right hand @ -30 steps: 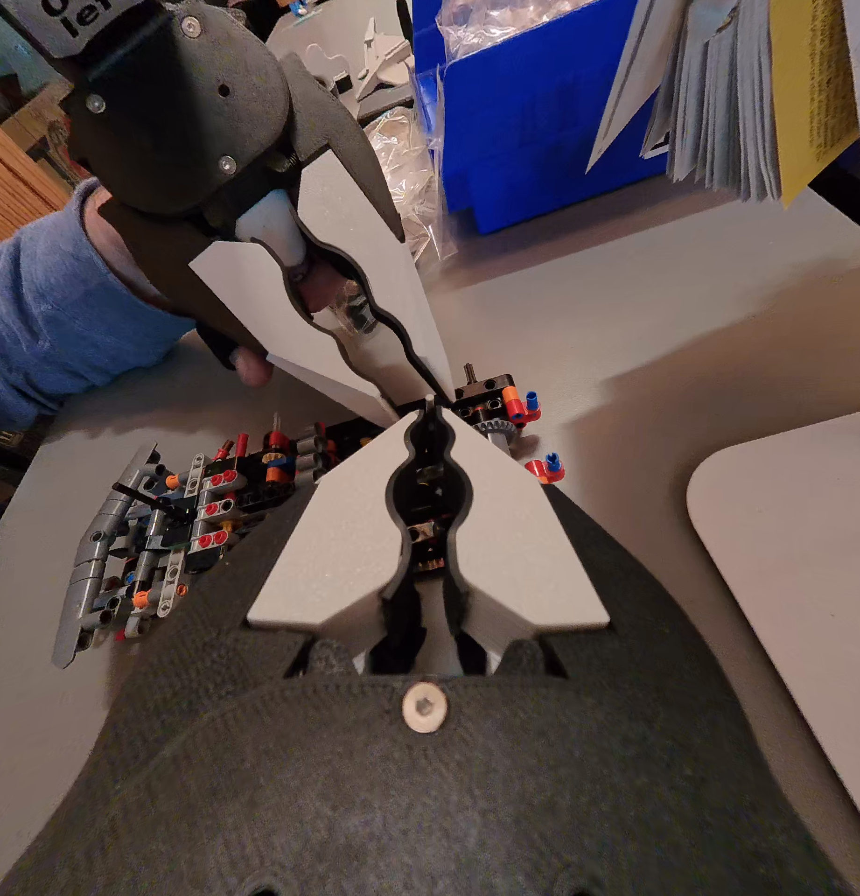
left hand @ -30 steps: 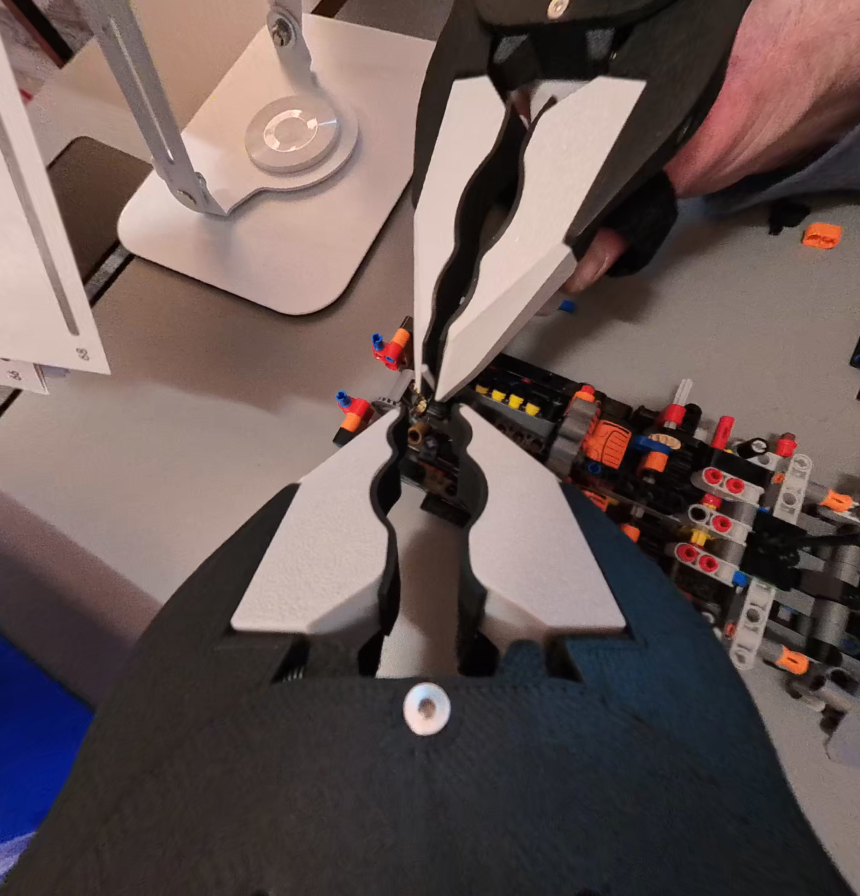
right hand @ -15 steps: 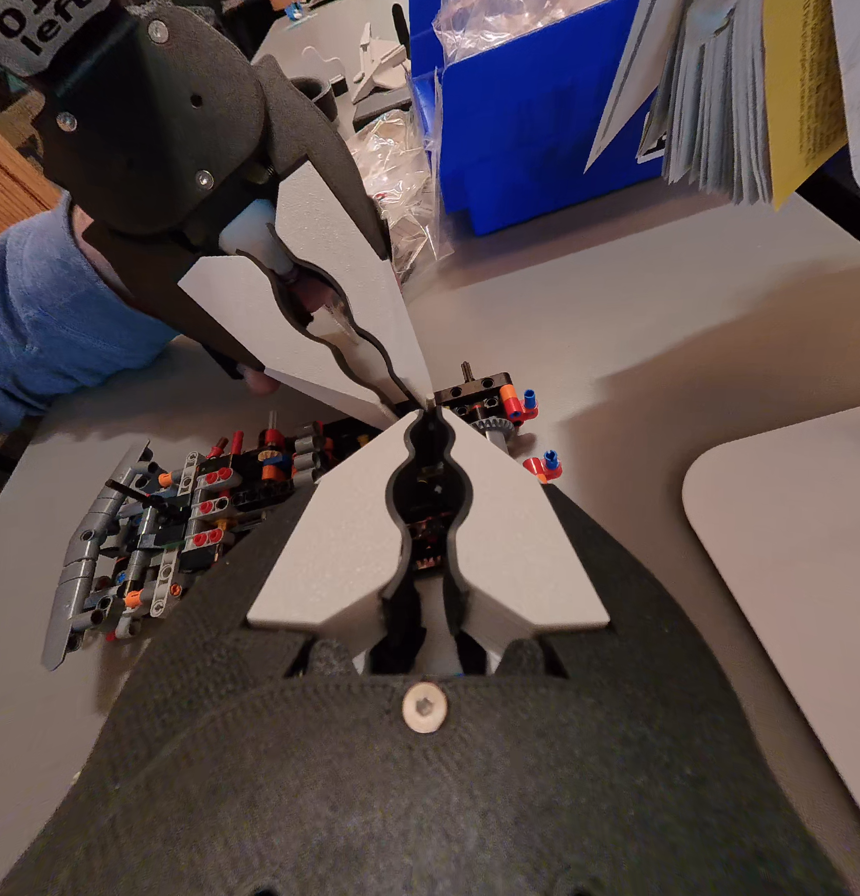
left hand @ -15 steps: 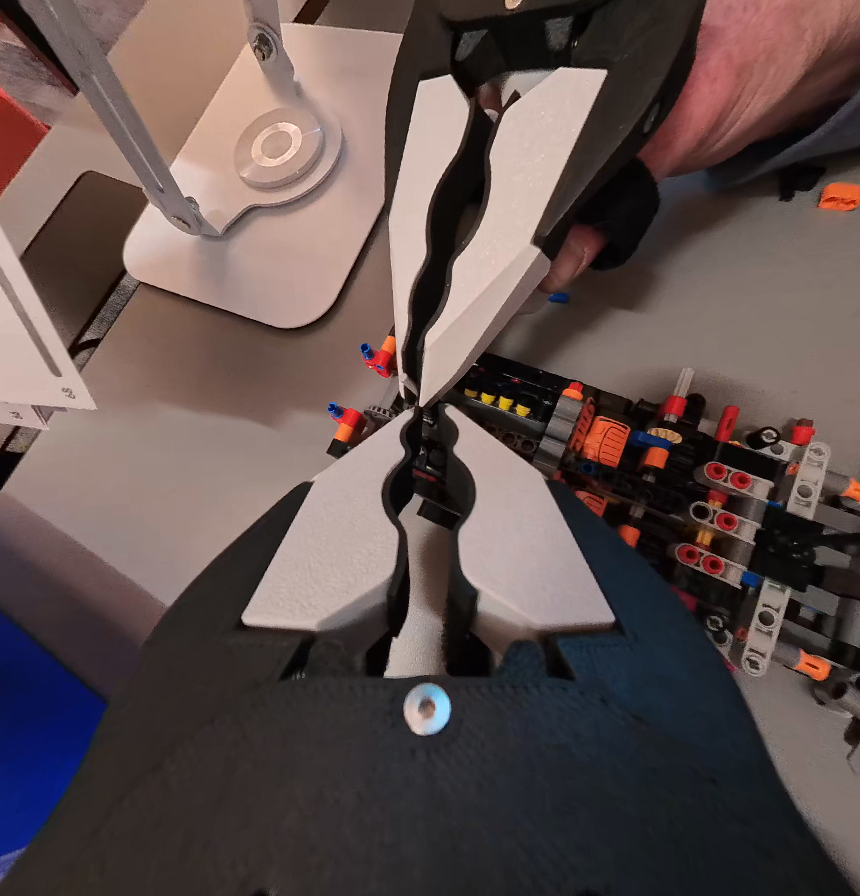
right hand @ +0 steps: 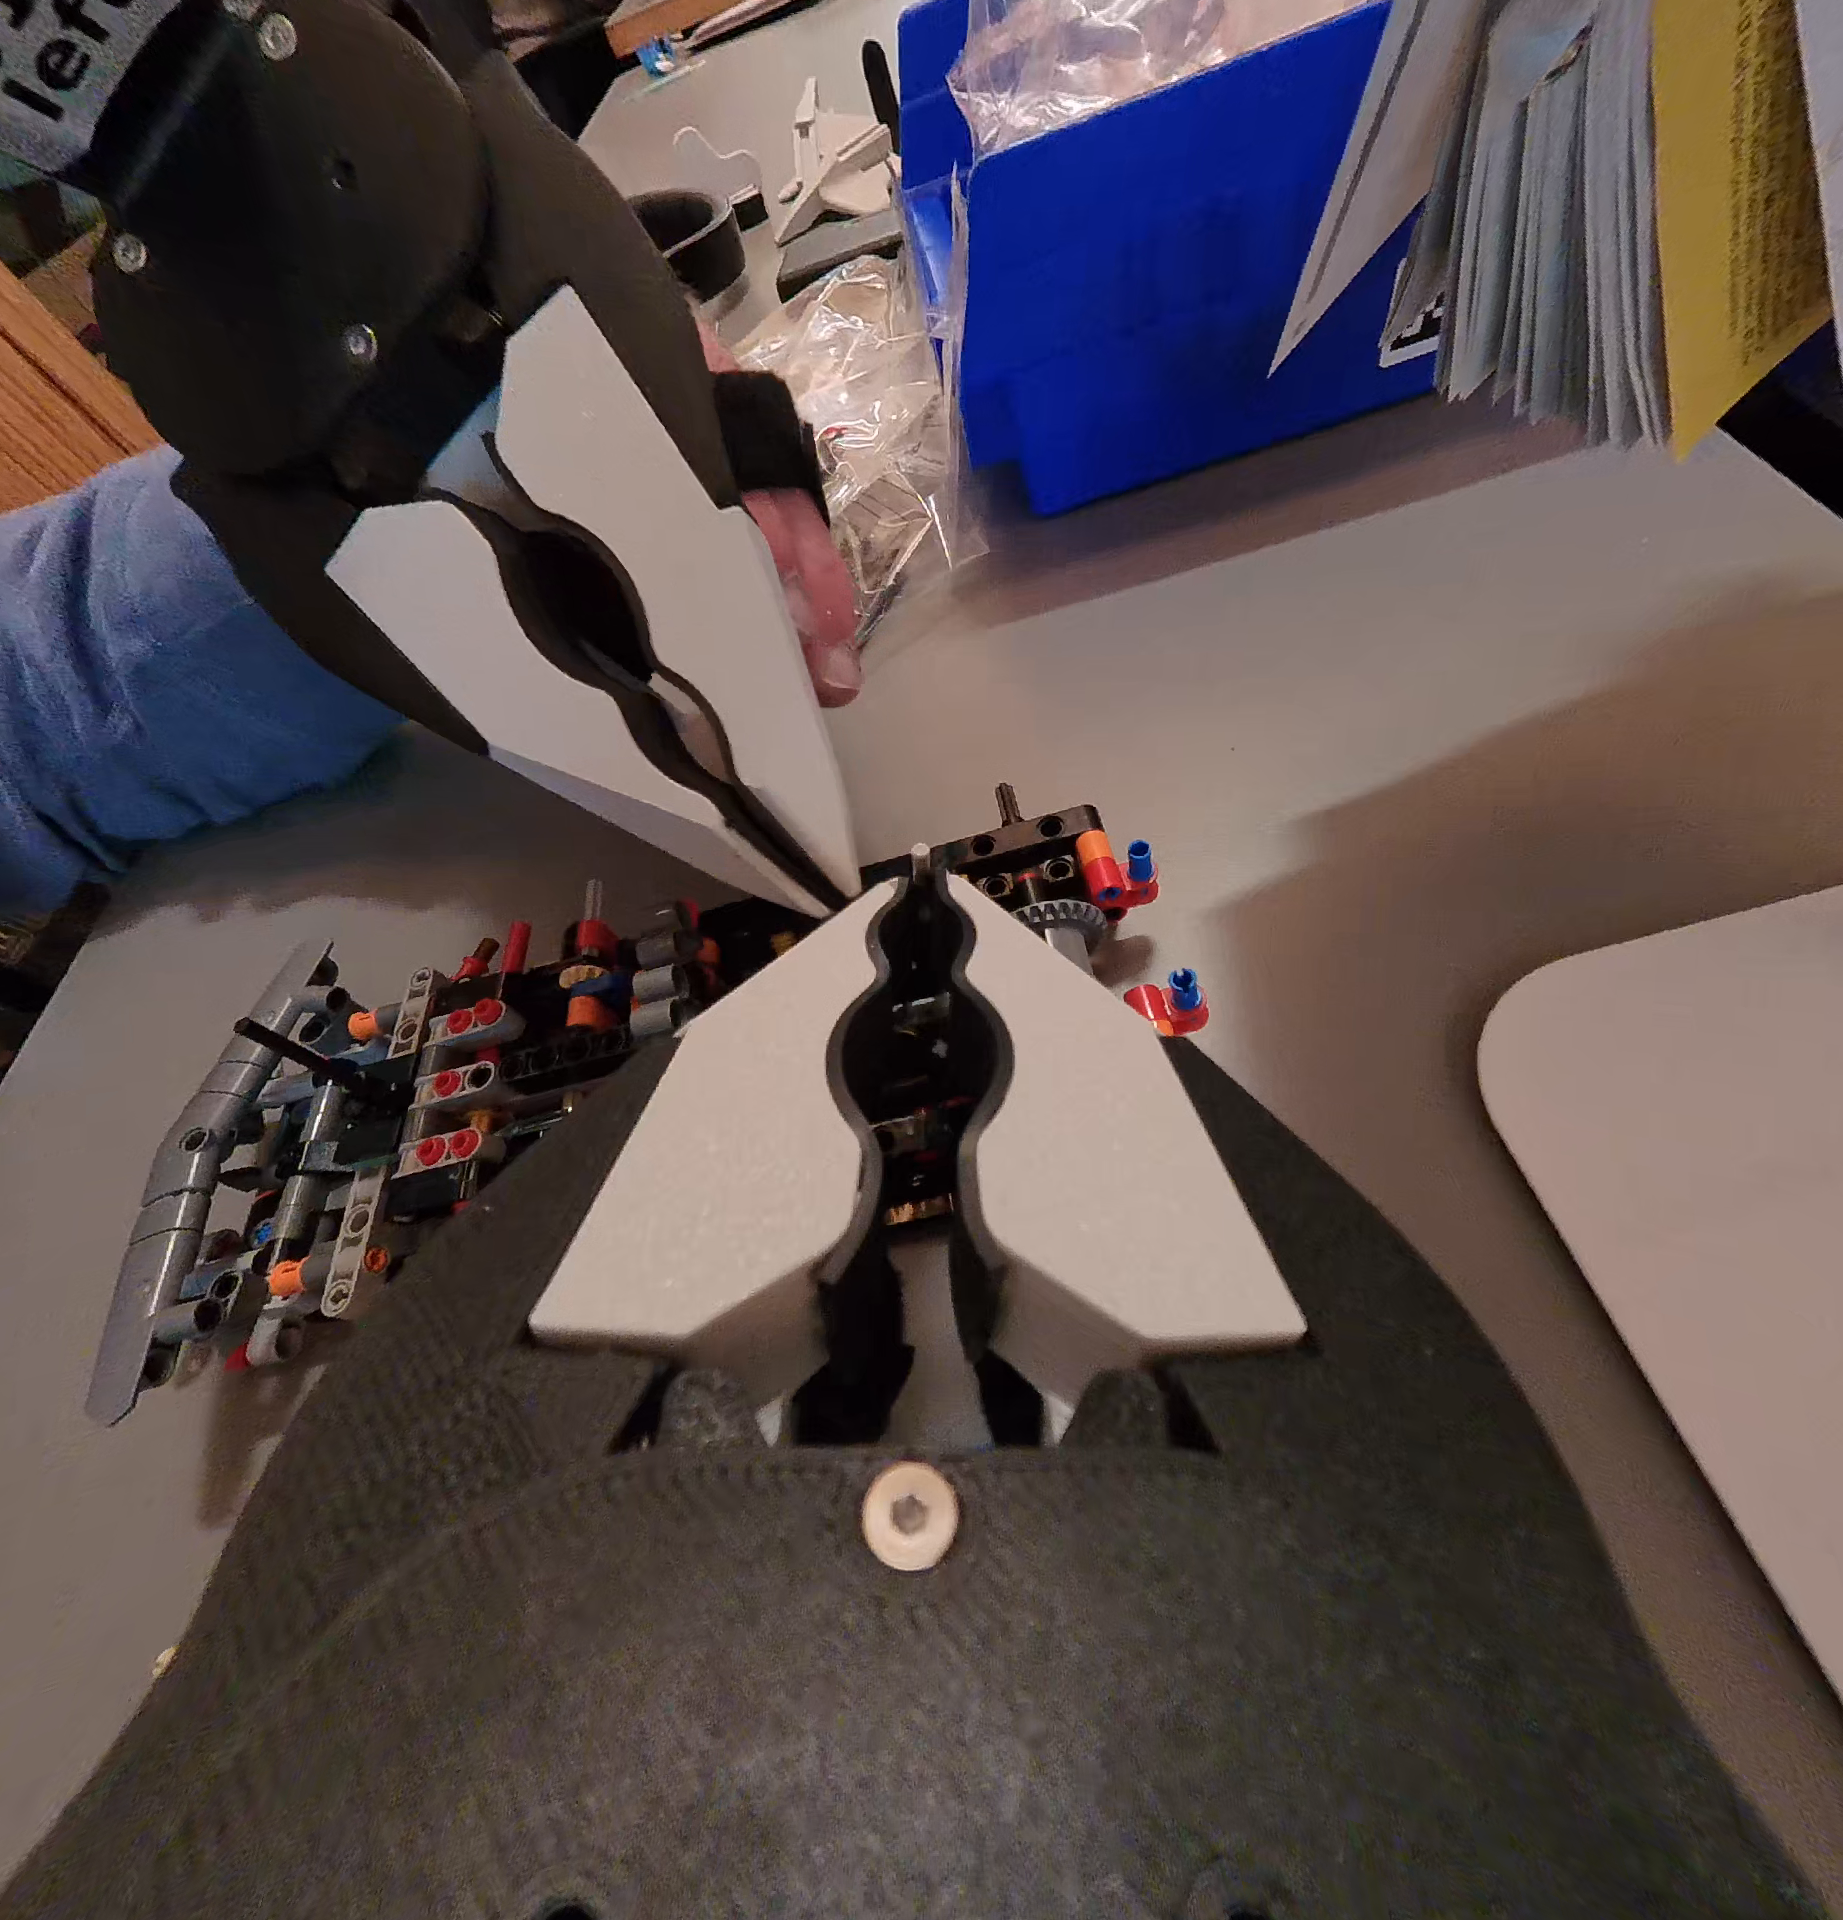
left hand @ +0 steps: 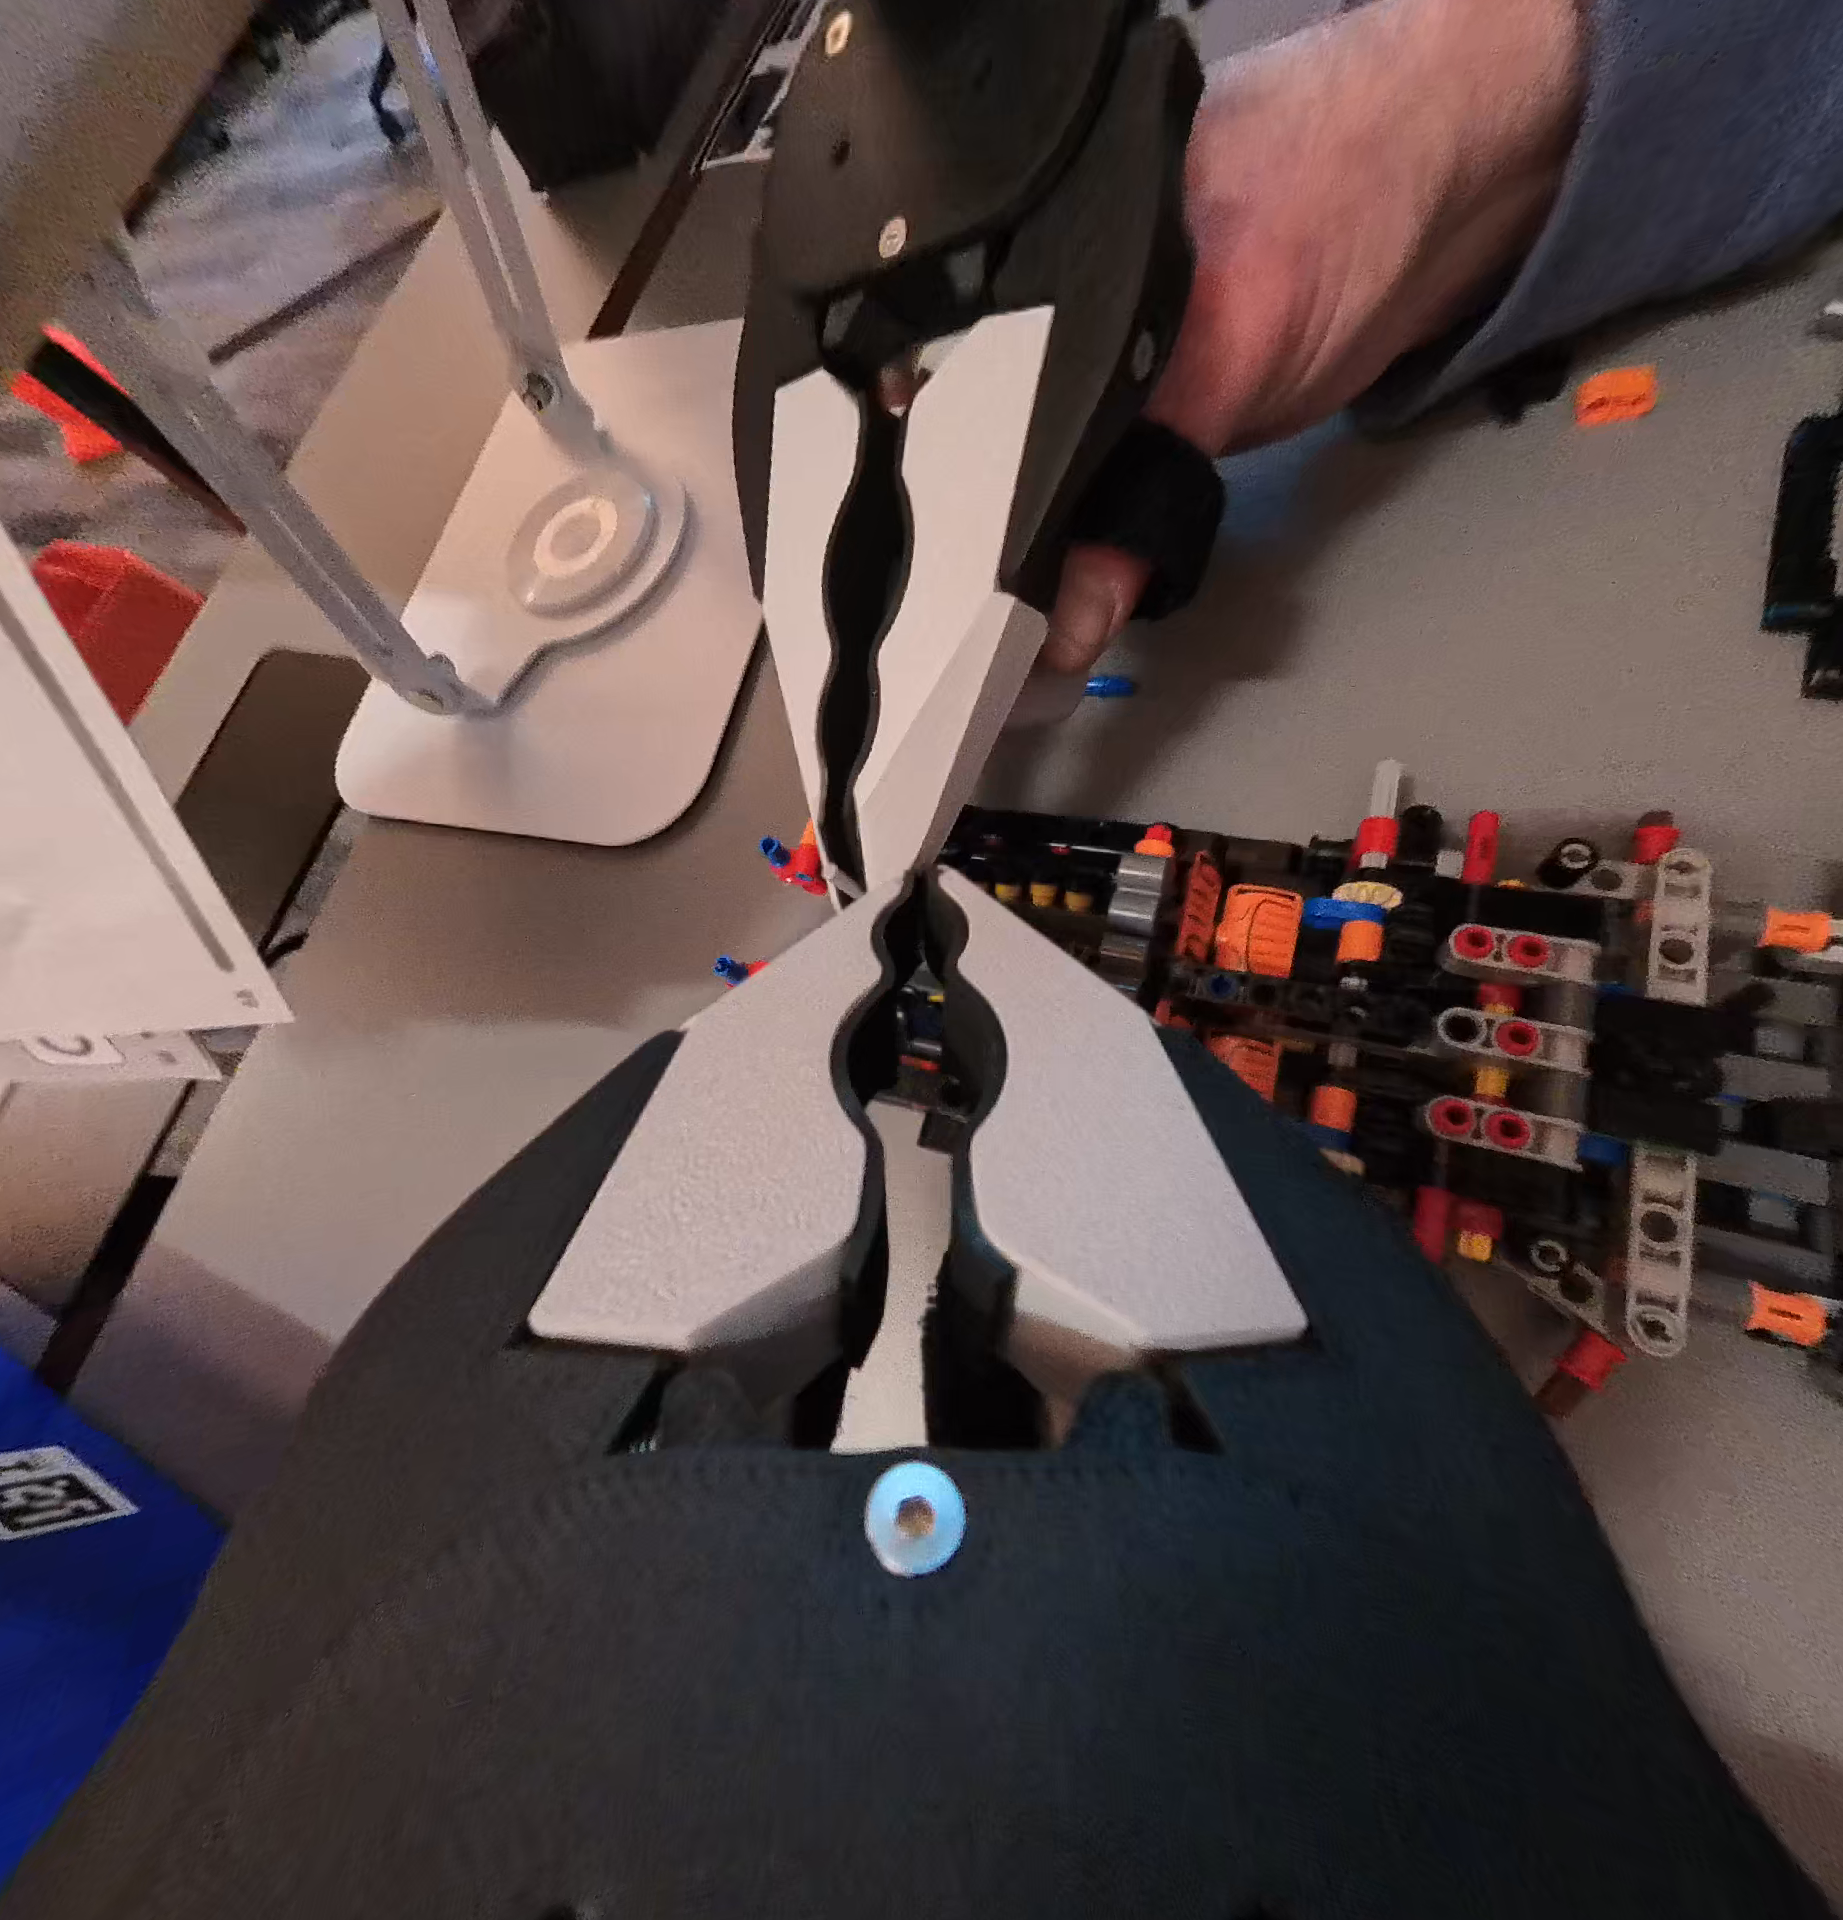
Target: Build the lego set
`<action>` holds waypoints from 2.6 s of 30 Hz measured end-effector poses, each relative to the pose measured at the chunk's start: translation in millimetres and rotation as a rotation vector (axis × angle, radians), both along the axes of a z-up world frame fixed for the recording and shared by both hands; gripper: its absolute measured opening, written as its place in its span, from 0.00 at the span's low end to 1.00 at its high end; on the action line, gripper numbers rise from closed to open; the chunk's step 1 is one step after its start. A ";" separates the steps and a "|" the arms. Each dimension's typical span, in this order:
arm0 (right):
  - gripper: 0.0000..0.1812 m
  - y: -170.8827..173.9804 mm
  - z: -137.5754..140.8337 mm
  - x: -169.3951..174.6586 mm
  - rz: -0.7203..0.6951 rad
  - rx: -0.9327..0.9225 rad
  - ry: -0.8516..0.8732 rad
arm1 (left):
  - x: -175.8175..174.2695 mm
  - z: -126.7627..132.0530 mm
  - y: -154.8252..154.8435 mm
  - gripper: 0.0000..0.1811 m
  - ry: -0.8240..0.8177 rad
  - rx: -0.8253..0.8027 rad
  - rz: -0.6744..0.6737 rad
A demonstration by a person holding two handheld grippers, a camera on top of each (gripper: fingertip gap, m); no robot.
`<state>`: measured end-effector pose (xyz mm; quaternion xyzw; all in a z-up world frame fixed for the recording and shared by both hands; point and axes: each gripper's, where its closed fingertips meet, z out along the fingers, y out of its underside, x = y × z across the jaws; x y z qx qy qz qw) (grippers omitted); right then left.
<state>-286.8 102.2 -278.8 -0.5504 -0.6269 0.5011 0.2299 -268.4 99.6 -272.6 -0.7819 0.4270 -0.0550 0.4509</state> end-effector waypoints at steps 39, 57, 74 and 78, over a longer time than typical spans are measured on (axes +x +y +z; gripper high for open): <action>0.00 -1.6 -2.1 2.1 0.008 0.006 -0.014 | 6.7 -19.7 -1.7 0.00 0.059 -0.018 -0.051; 0.00 -2.9 -3.8 4.5 0.015 0.021 -0.018 | 8.1 -22.0 -4.9 0.00 0.056 -0.037 -0.074; 0.00 -10.2 -2.9 6.0 0.042 0.051 -0.001 | 13.4 -27.9 -7.7 0.00 0.048 -0.028 -0.105; 0.00 -9.3 -1.0 6.3 0.043 0.027 0.004 | 12.3 -18.2 -7.9 0.00 -0.044 -0.019 -0.087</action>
